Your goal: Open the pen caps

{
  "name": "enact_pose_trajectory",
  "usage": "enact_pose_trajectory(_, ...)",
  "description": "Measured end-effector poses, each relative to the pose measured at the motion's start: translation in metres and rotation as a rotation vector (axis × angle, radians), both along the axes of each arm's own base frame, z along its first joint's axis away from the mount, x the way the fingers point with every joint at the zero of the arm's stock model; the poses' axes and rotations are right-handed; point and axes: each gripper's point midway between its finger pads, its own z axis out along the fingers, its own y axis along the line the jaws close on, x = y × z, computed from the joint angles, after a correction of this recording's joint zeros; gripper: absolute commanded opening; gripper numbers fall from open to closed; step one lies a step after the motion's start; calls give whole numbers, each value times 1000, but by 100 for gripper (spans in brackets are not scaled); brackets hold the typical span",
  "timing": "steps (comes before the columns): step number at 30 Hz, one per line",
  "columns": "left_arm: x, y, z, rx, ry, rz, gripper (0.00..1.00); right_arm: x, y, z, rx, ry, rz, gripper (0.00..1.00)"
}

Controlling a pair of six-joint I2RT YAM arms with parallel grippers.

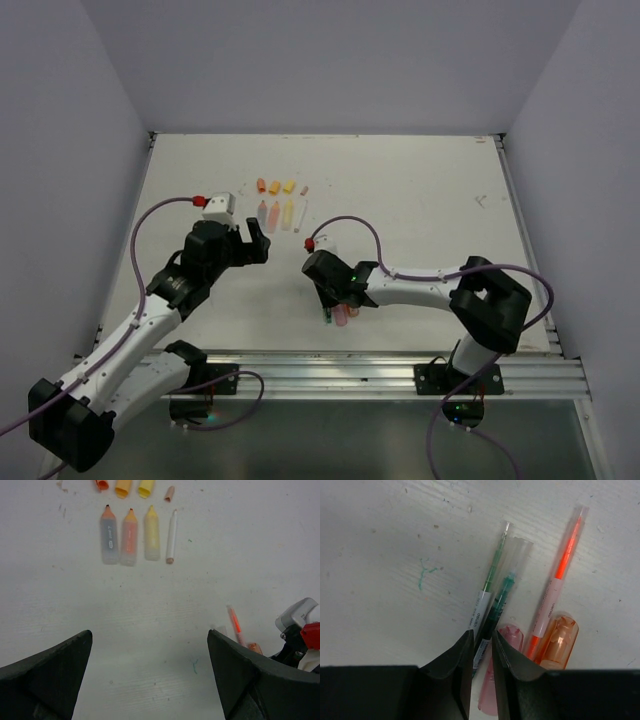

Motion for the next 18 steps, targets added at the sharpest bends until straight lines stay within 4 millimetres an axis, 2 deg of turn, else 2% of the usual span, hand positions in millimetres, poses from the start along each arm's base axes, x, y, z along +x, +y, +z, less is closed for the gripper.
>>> enact_pose_trajectory(4, -3, -5, -13, -12, 34, -16, 100, -3, 0, -10, -29, 22, -3, 24)
enact_pose_trajectory(10, 0, -15, -23, -39, 59, -43, 100, -3, 8, -9, -29, 21, 7, 23)
enact_pose_trajectory(18, 0, -23, -34, -57, 85, -70, 100, -1, 3, -16, -77, 19, -16, 24)
